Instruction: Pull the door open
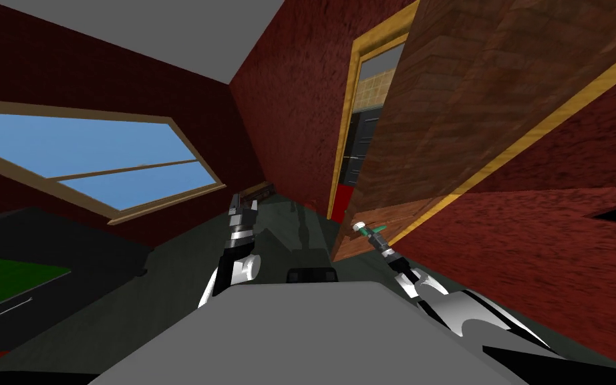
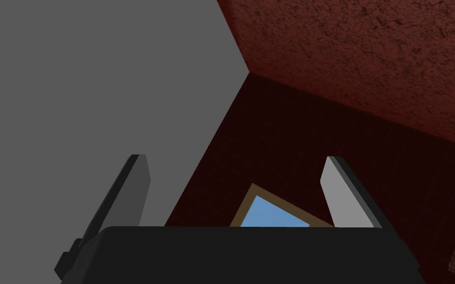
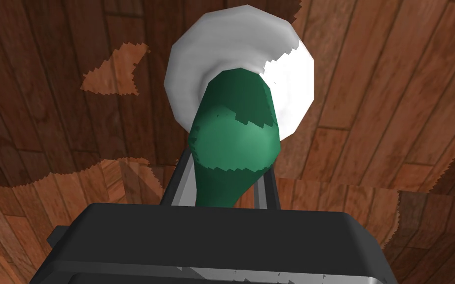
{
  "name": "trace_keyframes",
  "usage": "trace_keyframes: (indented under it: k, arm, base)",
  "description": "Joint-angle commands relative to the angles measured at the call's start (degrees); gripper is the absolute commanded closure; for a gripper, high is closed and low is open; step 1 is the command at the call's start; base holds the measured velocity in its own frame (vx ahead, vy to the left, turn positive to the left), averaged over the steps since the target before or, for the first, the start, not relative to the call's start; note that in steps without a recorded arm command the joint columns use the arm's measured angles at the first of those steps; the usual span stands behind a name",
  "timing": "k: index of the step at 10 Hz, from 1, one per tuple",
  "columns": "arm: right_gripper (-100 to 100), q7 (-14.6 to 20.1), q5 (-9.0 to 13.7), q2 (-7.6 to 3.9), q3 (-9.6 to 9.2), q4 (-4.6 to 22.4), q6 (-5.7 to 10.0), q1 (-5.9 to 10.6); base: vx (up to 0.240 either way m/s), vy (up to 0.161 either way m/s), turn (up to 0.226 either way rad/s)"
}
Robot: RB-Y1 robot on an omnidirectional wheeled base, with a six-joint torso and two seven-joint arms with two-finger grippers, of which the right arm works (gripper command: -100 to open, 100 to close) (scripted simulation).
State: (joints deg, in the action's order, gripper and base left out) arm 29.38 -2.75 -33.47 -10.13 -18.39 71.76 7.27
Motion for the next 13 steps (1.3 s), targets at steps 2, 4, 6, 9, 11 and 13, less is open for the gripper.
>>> trace_keyframes:
  k: [2,4,6,9,11,13]
  arm:
    - [100,0.0,0.0,-0.06,-0.05,0.3,0.50,-0.14]
    - [100,0.1,0.0,-0.11,-0.16,0.7,1.03,-0.36]
    - [100,0.2,0.0,-0.25,-0.18,1.0,1.56,-0.44]
    - [100,0.2,0.0,-0.42,-0.22,1.4,2.18,-0.54]
    - [100,0.3,0.0,-0.60,-0.25,1.7,2.79,-0.63]
    - [100,0.3,0.1,-0.71,-0.27,2.0,3.20,-0.70]
  base:
    - [-0.131,-0.074,0.071]
    - [-0.155,-0.078,0.150]
    - [-0.189,-0.085,0.164]
    - [-0.144,-0.090,0.134]
    - [-0.190,-0.114,0.194]
    - [-0.171,-0.096,0.136]
